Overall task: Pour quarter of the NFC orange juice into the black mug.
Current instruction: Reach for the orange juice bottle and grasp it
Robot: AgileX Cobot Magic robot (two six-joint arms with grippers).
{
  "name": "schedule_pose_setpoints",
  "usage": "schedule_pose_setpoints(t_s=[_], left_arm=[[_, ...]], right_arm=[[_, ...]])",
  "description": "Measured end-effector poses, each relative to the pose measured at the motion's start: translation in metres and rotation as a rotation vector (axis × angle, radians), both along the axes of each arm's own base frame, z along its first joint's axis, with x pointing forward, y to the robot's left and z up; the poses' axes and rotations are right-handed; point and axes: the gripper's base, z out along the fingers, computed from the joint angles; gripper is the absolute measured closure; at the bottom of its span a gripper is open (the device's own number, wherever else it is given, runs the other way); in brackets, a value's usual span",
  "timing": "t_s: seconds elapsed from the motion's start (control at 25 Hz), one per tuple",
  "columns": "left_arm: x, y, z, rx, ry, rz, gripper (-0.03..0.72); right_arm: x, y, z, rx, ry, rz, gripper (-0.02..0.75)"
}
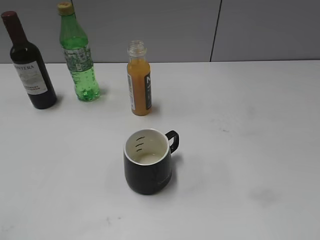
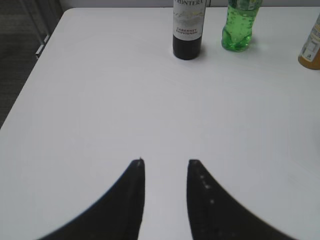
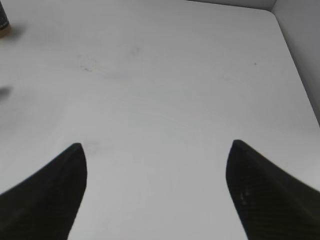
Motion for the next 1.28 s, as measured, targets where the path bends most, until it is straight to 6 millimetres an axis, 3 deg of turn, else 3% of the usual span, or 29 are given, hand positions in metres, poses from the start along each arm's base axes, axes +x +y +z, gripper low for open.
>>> schedule_pose_setpoints(t_s=[0.72,1.28], left_arm=[[0.0,0.0,0.0,0.0,0.0,0.0,0.456],[0.0,0.0001,0.0,0.001,0.0,0.001,0.456]], right_arm=[[0.0001,-0.0009,0.0,0.0,0.0,-0.012,0.212],[0.0001,-0.0009,0.0,0.0,0.0,-0.012,0.238]])
